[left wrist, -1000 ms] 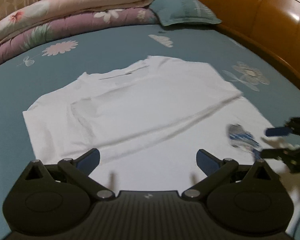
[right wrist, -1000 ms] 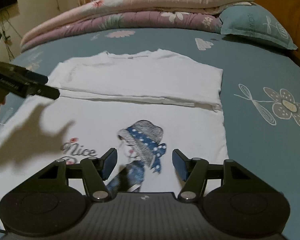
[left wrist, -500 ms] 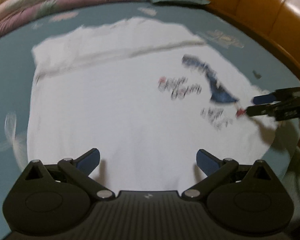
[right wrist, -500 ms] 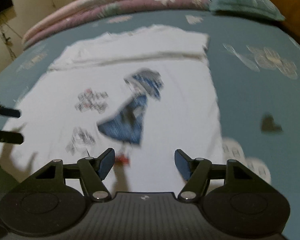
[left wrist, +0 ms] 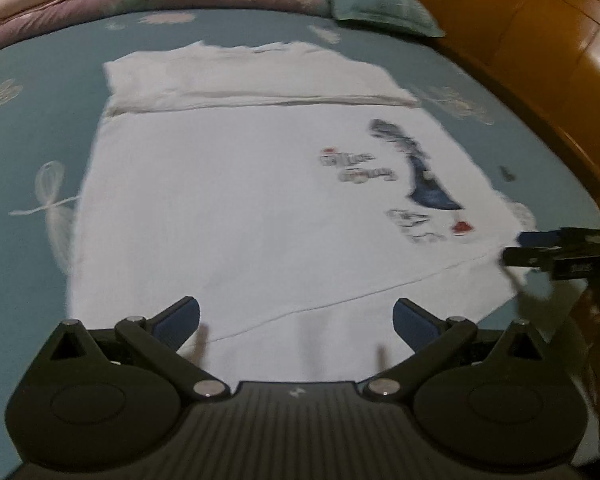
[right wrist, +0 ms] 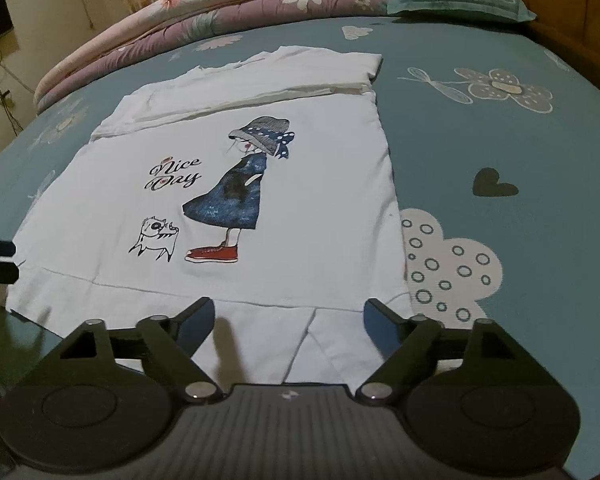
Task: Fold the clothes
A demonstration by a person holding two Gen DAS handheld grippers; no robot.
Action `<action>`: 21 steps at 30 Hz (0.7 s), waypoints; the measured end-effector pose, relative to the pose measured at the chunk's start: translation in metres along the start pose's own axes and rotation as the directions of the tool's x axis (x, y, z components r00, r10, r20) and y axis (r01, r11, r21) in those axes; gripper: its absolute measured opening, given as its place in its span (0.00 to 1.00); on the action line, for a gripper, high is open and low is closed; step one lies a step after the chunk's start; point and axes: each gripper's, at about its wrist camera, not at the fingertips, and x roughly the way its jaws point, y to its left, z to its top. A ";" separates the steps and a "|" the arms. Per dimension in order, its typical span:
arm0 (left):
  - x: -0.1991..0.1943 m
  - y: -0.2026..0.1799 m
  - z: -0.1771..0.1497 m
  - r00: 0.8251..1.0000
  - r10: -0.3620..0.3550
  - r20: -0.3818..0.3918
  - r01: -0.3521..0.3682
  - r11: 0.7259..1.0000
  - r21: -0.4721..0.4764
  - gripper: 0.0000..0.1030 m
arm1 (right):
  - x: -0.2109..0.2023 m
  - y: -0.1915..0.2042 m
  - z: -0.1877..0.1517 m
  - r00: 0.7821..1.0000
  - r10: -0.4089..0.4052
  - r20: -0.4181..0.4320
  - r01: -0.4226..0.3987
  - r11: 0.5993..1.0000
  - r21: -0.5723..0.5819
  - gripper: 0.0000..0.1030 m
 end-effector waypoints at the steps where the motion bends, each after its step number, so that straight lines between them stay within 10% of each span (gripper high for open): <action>1: 0.003 -0.005 -0.002 1.000 0.000 -0.003 0.001 1.000 0.019 0.99 | 0.000 0.004 0.000 1.000 -0.017 -0.002 0.016 1.000 -0.011 0.86; 12: 0.002 -0.005 -0.017 1.000 -0.003 -0.015 0.003 1.000 0.012 0.99 | -0.010 0.002 -0.011 0.999 -0.024 -0.035 0.023 0.999 -0.037 0.89; 21: 0.001 -0.046 0.003 0.994 0.096 0.057 -0.108 0.954 0.281 0.99 | -0.005 0.007 -0.011 0.998 -0.037 -0.043 0.035 0.998 -0.047 0.95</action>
